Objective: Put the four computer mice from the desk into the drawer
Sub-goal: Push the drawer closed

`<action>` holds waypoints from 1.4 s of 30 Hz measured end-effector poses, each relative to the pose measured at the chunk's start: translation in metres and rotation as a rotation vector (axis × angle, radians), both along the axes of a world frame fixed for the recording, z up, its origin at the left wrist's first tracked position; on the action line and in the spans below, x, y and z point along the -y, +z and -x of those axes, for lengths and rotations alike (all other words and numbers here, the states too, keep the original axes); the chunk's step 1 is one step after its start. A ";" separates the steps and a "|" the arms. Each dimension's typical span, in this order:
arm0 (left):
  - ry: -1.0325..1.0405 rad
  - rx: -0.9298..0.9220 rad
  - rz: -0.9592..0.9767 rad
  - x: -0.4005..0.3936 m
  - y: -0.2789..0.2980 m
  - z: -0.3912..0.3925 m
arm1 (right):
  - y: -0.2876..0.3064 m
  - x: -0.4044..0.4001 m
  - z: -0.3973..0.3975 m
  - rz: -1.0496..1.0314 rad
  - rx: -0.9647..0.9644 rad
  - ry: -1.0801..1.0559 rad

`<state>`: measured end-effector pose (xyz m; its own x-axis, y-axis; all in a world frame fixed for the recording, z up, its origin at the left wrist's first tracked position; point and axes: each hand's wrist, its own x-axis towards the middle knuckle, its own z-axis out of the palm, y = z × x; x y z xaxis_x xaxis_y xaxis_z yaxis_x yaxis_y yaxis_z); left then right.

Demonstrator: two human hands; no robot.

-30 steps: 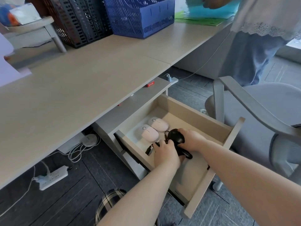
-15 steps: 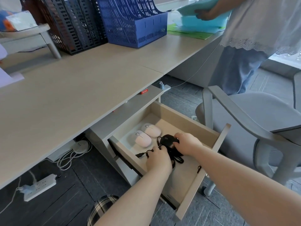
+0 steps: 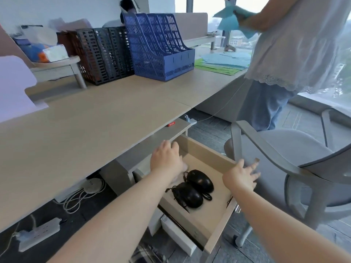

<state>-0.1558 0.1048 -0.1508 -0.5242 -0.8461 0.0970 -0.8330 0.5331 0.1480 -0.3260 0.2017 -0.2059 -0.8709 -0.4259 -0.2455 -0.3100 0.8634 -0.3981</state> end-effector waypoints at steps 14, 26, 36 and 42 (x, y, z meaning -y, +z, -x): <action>0.141 -0.115 0.083 0.074 0.026 -0.052 | 0.002 0.025 -0.011 0.239 0.167 -0.097; 0.305 -0.134 -0.087 0.132 0.016 -0.062 | -0.008 0.101 -0.044 0.477 0.207 -0.037; 0.271 -0.063 -0.109 0.153 0.022 -0.060 | -0.014 0.142 -0.066 0.676 0.383 -0.092; 0.228 -0.019 -0.098 0.160 0.023 -0.059 | -0.013 0.160 -0.074 0.708 0.454 -0.105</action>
<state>-0.0967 -0.0554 -0.1280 -0.3176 -0.9481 0.0169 -0.9266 0.3141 0.2070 -0.2517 0.0414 -0.2193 -0.7955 -0.5337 -0.2868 0.0784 0.3787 -0.9222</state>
